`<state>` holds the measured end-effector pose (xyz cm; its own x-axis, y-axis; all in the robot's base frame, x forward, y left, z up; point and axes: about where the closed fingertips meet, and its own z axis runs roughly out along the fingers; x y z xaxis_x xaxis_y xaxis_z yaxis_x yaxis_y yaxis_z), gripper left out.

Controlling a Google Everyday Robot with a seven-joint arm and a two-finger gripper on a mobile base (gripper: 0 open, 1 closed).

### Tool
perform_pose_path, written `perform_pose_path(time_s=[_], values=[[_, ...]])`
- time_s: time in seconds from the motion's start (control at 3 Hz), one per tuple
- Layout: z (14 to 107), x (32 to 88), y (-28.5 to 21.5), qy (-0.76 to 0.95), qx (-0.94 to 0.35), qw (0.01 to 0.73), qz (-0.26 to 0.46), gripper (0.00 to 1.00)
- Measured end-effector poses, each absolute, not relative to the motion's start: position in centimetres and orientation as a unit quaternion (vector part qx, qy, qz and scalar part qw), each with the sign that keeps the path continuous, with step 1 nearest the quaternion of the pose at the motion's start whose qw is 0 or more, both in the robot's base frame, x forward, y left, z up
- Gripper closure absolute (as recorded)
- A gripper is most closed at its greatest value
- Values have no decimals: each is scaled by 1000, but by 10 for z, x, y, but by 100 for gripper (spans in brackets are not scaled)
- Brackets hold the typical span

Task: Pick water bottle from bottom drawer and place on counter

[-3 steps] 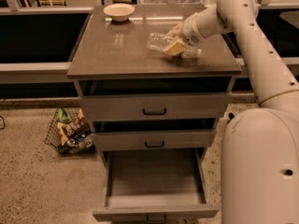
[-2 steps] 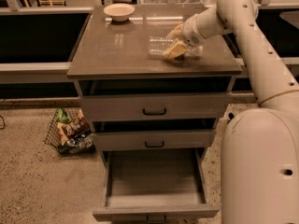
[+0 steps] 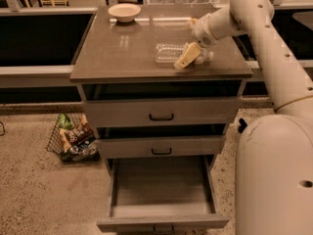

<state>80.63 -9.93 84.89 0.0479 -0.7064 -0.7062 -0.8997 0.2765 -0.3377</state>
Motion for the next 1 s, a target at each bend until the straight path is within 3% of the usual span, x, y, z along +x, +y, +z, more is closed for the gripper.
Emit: perform_pose_path(time_s=[1.0], values=[[892, 783, -147, 703, -527, 476, 47, 0]])
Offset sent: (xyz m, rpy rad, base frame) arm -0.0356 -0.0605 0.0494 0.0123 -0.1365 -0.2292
